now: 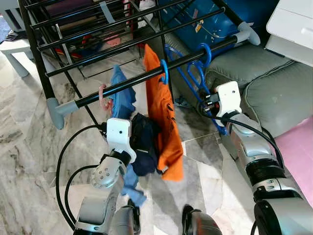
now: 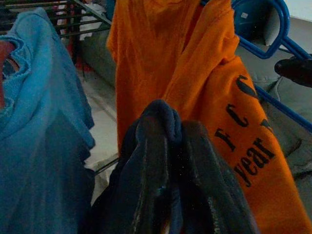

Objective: Hang hanger

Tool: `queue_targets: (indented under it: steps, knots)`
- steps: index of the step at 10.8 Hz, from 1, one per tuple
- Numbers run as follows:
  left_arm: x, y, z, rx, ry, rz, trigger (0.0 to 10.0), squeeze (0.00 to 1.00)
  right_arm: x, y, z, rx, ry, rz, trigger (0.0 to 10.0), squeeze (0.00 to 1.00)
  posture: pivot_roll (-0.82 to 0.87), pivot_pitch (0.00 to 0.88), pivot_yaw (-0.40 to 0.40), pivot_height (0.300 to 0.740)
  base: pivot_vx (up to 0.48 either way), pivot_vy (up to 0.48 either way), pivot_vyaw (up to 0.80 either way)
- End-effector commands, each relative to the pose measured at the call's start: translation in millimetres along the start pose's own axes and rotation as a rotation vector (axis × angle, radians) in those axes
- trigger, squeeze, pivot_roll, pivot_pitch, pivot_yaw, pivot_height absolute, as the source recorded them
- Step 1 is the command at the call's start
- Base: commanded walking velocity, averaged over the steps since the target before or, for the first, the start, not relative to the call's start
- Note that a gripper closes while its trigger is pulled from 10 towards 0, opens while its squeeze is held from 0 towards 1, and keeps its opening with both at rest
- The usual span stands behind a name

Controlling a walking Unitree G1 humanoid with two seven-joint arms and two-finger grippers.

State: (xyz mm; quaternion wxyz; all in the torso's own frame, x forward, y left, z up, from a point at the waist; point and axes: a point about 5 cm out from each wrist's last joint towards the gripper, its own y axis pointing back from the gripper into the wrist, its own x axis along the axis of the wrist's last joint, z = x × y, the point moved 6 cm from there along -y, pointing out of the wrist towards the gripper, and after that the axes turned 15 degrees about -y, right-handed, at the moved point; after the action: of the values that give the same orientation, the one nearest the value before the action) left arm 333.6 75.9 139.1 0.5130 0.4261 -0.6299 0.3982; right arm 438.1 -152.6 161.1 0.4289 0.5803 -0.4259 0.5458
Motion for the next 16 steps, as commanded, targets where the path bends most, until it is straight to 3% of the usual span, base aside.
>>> queue_targets:
  steps: [1, 5, 7, 10, 11, 12, 13, 14, 16]
  knots:
    - [0, 1.5, -0.4, -0.002, -0.006, -0.001, 10.0, 0.00, 2, -1.4, -0.6, 0.002, 0.009, 0.004, 0.0, 0.00, -0.08, 0.268, 0.043, 0.740, 0.000, 0.000, 0.00]
    - [-1, 0.8, 0.5, -0.002, -0.008, -0.003, 10.0, 0.00, 3, -0.4, 2.1, -0.004, 0.021, 0.017, 0.0, 0.00, -0.08, 0.264, 0.043, 0.740, 0.000, 0.000, 0.00]
    - [-2, 0.5, -2.0, 0.011, -0.021, -0.009, 10.0, 0.00, 27, 2.6, 5.2, -0.013, 0.046, 0.115, 0.0, 0.00, -0.07, 0.257, 0.041, 0.740, 0.000, 0.000, 0.00]
    - [-11, 0.5, -2.7, 0.021, -0.047, -0.050, 10.0, 0.00, 30, 25.8, 18.8, -0.052, 0.078, 0.177, 0.0, 0.00, -0.08, 0.254, 0.040, 0.740, 0.000, 0.000, 0.00]
    - [-14, -0.4, -4.7, 0.030, -0.049, -0.065, 10.0, 0.00, 21, 39.7, 26.5, -0.095, 0.071, 0.170, 0.5, 0.00, -0.08, 0.251, 0.044, 0.740, 0.000, 0.000, 0.00]
    - [-16, -0.2, -5.9, 0.034, -0.056, -0.073, 10.0, 0.00, 9, 49.0, 30.4, -0.134, 0.005, 0.155, 0.6, 0.00, -0.09, 0.248, 0.048, 0.740, 0.000, 0.000, 0.00]
    - [-17, 0.5, -8.3, 0.038, -0.062, -0.077, 10.0, 0.00, -10, 63.0, 26.7, -0.159, -0.022, 0.125, 9.3, 0.00, -0.09, 0.246, 0.052, 0.740, 0.000, 0.000, 0.00]
    - [-18, 1.0, -10.1, 0.047, -0.064, -0.083, 10.0, 0.00, -21, 68.6, 21.7, -0.169, -0.047, 0.104, 10.0, 0.00, -0.09, 0.247, 0.053, 0.740, 0.000, 0.000, 0.00]
    - [-19, -0.9, -4.4, 0.026, -0.065, -0.088, 10.0, 0.00, -37, 68.5, 6.5, -0.158, -0.074, 0.056, 10.0, 0.00, -0.08, 0.247, 0.049, 0.740, 0.000, 0.000, 0.00]
